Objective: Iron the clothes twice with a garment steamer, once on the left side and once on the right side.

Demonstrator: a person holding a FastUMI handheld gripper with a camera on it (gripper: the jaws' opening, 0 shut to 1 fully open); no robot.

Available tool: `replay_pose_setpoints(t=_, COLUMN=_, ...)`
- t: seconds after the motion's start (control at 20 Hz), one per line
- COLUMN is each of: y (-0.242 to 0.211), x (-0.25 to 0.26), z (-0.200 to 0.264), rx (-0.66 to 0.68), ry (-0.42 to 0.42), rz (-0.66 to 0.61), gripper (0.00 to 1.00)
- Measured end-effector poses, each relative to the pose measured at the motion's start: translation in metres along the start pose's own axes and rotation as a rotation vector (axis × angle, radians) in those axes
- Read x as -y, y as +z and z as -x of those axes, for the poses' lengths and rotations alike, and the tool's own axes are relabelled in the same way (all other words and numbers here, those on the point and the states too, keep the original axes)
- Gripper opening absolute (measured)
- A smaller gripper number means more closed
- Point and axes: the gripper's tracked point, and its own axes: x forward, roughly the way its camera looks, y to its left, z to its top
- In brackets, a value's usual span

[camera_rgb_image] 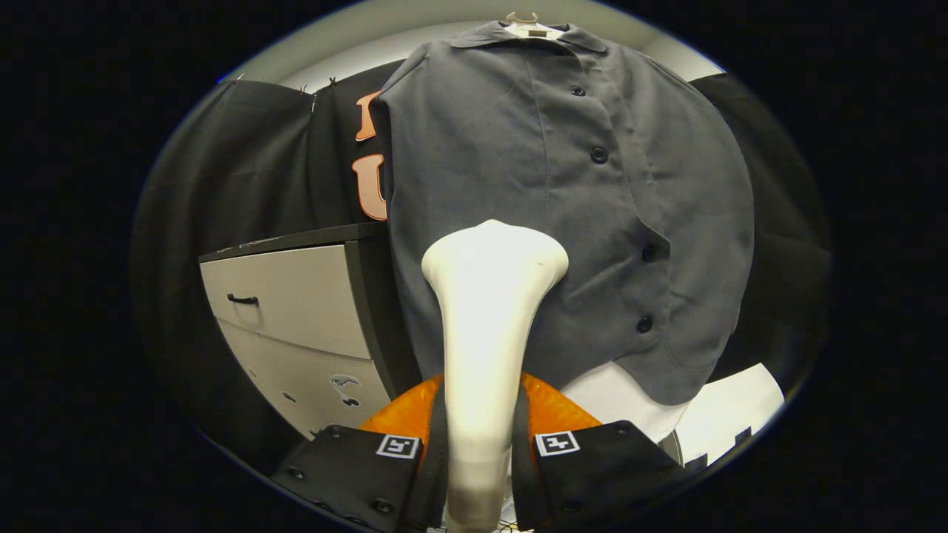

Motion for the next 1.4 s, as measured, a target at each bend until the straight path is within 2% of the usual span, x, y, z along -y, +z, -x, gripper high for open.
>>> replay_pose_setpoints(t=0.2, y=0.025, x=0.003, z=0.017, rx=0.039, ry=0.009, rz=-0.006, gripper=0.43)
replay_pose_setpoints(t=0.6, y=0.123, x=0.03, z=0.072, rx=0.217, ry=0.012, rz=0.005, gripper=0.43)
replay_pose_setpoints(t=0.9, y=0.186, x=0.086, z=0.084, rx=0.306, ry=-0.088, rz=-0.001, gripper=0.43)
replay_pose_setpoints(t=1.1, y=0.233, x=0.136, z=0.072, rx=0.374, ry=-0.18, rz=0.021, gripper=0.43)
replay_pose_setpoints(t=1.4, y=0.287, x=0.181, z=0.052, rx=0.41, ry=-0.23, rz=0.055, gripper=0.43)
